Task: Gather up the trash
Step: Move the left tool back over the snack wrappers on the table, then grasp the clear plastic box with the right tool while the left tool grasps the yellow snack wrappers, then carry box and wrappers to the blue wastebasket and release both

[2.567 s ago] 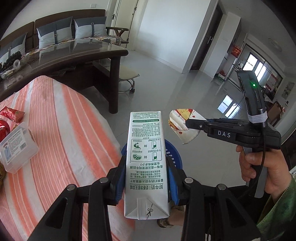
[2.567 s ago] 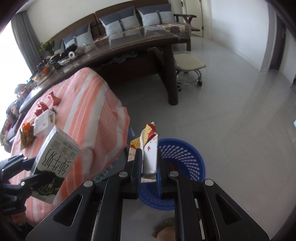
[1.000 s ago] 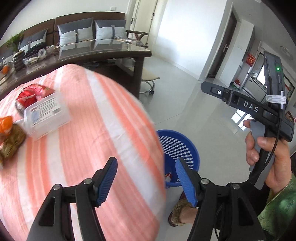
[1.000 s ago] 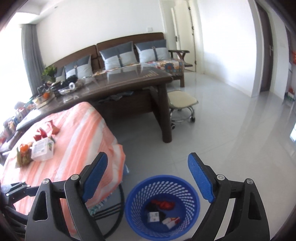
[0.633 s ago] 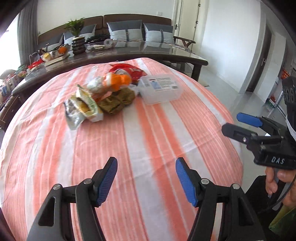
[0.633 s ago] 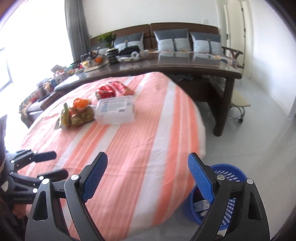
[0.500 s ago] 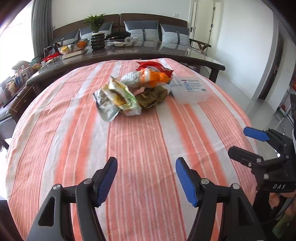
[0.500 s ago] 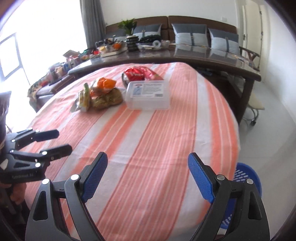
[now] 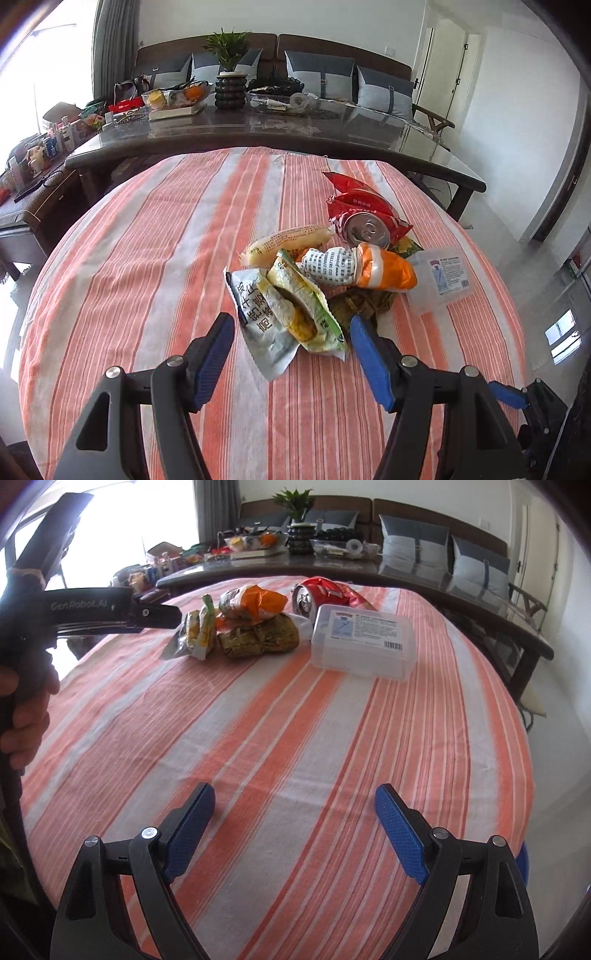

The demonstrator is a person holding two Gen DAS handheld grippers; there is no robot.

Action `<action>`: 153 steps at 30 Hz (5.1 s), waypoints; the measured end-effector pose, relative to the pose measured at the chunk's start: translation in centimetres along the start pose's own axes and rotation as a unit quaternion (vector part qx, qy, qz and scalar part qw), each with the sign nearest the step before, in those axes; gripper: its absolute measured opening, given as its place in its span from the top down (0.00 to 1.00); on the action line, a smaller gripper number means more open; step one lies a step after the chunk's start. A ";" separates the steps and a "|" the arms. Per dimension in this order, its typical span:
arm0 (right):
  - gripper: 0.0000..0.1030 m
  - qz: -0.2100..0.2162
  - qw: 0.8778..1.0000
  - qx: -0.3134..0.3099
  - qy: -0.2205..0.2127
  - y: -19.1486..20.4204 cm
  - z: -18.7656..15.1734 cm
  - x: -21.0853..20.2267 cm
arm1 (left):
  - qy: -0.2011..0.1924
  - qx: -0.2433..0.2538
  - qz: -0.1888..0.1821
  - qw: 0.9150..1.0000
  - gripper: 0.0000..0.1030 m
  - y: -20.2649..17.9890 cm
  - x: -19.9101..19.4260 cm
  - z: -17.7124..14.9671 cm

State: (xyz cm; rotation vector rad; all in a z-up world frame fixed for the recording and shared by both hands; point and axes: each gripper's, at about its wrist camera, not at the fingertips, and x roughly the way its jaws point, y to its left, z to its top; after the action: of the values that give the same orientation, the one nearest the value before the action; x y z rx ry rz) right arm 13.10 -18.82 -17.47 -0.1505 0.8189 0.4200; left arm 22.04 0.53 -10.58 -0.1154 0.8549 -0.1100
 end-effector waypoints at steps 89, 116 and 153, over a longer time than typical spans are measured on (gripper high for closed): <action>0.21 0.056 0.990 0.091 0.088 -4.1 3.0 0.1 | 0.054 0.059 -0.008 0.997 0.28 4.7 -0.4 -6.0; 0.40 -0.005 0.987 0.080 0.137 -3.8 7.8 1.9 | 0.045 0.055 -0.074 0.995 0.72 3.5 -2.1 -4.1; 0.40 -0.087 0.970 0.221 0.057 -22.2 0.3 -9.0 | 0.069 0.197 -0.249 0.946 0.77 -26.0 -1.0 -3.8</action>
State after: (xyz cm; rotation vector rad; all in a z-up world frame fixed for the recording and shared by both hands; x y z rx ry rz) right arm 17.11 -41.60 -11.35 0.1692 0.9854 0.0559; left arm 17.21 -25.23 -8.54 0.0560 0.9131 -0.7686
